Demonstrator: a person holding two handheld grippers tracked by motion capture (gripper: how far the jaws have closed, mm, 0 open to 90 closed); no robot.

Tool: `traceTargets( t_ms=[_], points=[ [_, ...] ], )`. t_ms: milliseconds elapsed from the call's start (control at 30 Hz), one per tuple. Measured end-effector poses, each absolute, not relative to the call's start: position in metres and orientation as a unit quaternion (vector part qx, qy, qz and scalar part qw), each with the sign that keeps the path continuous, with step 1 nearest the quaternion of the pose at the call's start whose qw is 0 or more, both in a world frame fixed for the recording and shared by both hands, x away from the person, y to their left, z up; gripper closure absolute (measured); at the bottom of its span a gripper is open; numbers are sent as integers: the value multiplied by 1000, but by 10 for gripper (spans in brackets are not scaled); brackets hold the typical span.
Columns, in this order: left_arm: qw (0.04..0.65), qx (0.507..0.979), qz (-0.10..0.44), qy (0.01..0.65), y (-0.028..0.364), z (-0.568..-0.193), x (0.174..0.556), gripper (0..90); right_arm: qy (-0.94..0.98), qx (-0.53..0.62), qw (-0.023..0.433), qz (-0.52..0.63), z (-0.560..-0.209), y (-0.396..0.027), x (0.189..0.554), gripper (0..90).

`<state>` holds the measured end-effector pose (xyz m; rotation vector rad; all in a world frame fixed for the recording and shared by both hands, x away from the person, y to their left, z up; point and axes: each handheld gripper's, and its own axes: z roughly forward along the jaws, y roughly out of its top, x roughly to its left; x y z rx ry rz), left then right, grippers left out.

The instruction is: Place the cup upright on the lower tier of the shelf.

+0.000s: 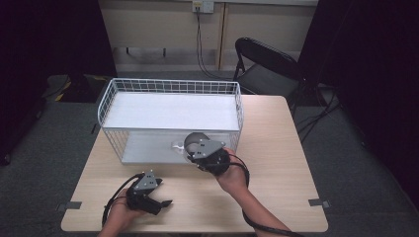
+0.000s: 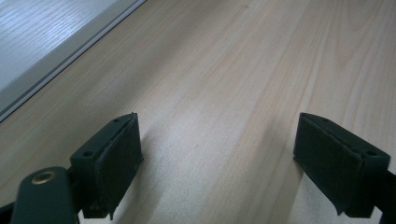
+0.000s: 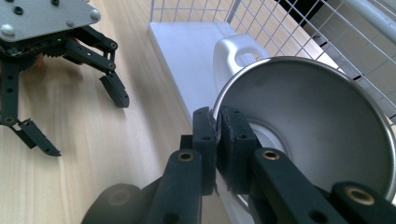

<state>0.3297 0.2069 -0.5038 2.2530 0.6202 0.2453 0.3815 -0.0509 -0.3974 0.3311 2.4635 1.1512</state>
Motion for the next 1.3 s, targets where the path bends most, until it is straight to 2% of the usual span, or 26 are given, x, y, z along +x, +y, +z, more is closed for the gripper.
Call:
traceTargets(
  t_ms=[1300],
  points=[
    [386,885,96,243,207,-504,330,145,883,125,214,399,-414,-40,398,848]
  ],
)
